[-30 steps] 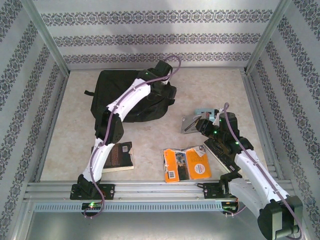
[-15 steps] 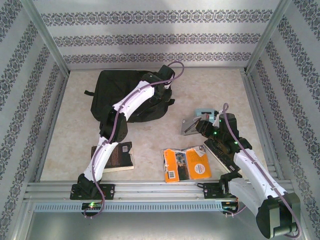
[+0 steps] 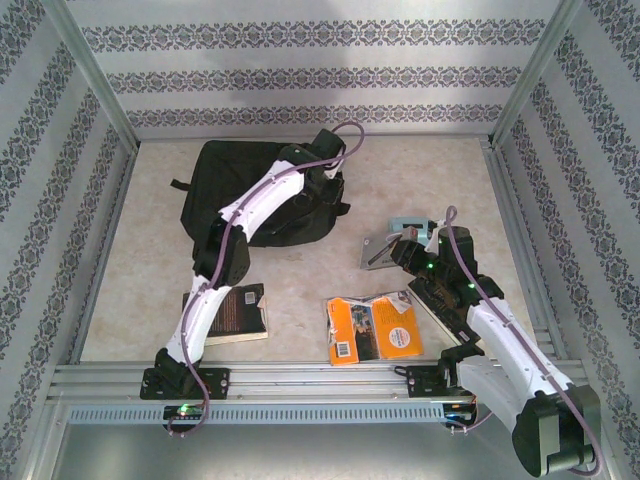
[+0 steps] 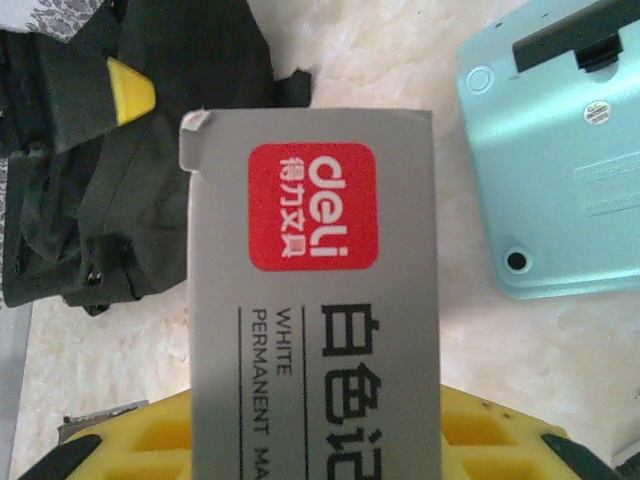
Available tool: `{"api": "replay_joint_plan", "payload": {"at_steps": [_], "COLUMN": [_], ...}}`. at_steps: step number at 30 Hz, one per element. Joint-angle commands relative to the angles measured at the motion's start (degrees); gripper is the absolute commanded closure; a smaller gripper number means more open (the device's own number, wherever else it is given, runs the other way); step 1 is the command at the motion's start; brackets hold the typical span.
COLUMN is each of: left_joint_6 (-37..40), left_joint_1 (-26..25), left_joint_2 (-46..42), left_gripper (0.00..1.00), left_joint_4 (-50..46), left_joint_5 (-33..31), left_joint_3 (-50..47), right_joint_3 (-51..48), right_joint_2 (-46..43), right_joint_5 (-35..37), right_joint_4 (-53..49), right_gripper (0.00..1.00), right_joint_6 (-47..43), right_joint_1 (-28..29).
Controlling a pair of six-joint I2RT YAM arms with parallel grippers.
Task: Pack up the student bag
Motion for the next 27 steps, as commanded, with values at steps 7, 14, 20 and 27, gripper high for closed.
{"api": "replay_joint_plan", "payload": {"at_steps": [7, 14, 20, 27], "left_joint_6": [-6.4, -4.7, -5.1, -6.1], "left_joint_1": [-0.4, -0.6, -0.4, -0.2], "left_joint_2": [-19.5, -24.7, -23.4, -17.3], "left_gripper": [1.0, 0.85, 0.47, 0.34], "left_joint_4": [14.9, 12.9, 10.1, 2.4], "left_joint_5": [14.8, 12.9, 8.5, -6.6], "left_joint_3": [-29.8, -33.0, -28.6, -16.7], "right_joint_3": [3.1, 3.5, 2.9, 2.4], "right_joint_2": [-5.7, -4.7, -4.2, -3.9], "right_joint_5": [9.6, 9.4, 8.4, 7.3], "right_joint_4": [-2.6, -2.4, -1.8, -1.5], "right_gripper": [0.7, 0.67, 0.65, 0.64], "right_joint_6": [0.2, 0.4, 1.1, 2.1], "right_joint_1": [-0.7, -0.6, -0.6, -0.5]}}
